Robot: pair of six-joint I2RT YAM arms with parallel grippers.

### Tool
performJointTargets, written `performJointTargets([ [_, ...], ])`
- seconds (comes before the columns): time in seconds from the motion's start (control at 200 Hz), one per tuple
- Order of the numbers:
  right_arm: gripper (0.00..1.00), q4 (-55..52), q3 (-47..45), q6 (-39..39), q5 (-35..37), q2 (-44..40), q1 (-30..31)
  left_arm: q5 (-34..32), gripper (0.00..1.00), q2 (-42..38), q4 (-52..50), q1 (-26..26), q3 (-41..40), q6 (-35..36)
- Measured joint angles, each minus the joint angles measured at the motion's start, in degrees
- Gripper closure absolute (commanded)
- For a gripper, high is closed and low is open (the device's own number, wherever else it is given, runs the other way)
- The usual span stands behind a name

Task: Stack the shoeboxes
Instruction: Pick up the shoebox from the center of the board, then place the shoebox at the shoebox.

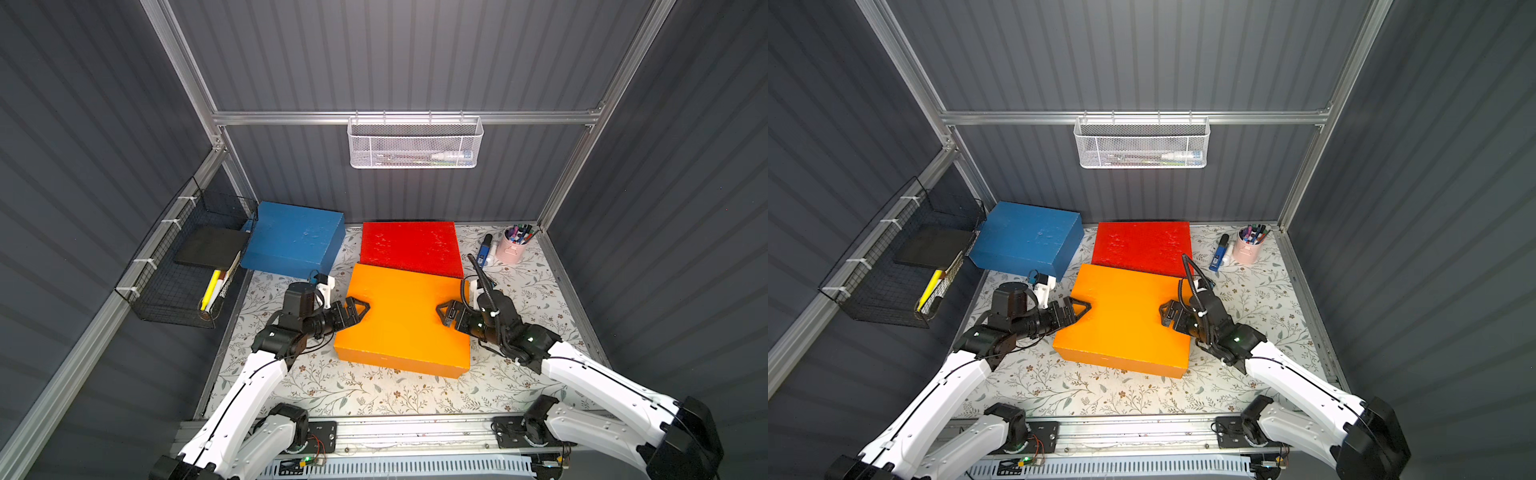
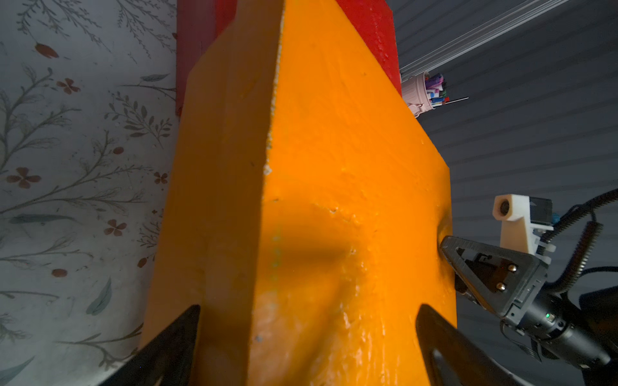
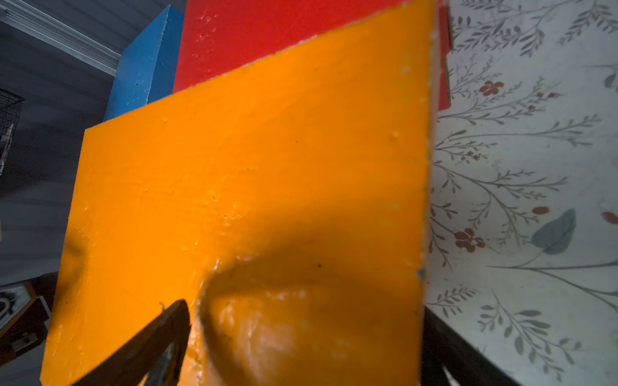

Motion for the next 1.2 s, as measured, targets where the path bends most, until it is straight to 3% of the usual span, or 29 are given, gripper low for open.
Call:
performJointTargets([
  [0.275, 0.01, -3.82, 6.93, -2.49, 3.02, -1.92, 1.01, -0.42, 0.01, 1.11, -2.54, 0.02, 8.22, 0.09],
  [0.72, 0.01, -5.05, 22.91, -7.89, 9.01, 6.71, 0.46, -3.08, 0.01, 9.92, -2.71, 0.46, 18.29, 1.01],
  [0.956, 0.01, -3.28, 30.6, -9.25, 6.62, 16.39, -4.68, -3.48, 0.01, 20.79, -2.49, 0.98, 23.43, 1.7],
  [1.201, 0.02, -2.86, 38.77, -9.35, 1.31, 28.96, -11.65, -4.31, 0.01, 33.64, -4.79, 1.31, 35.08, 2.67],
])
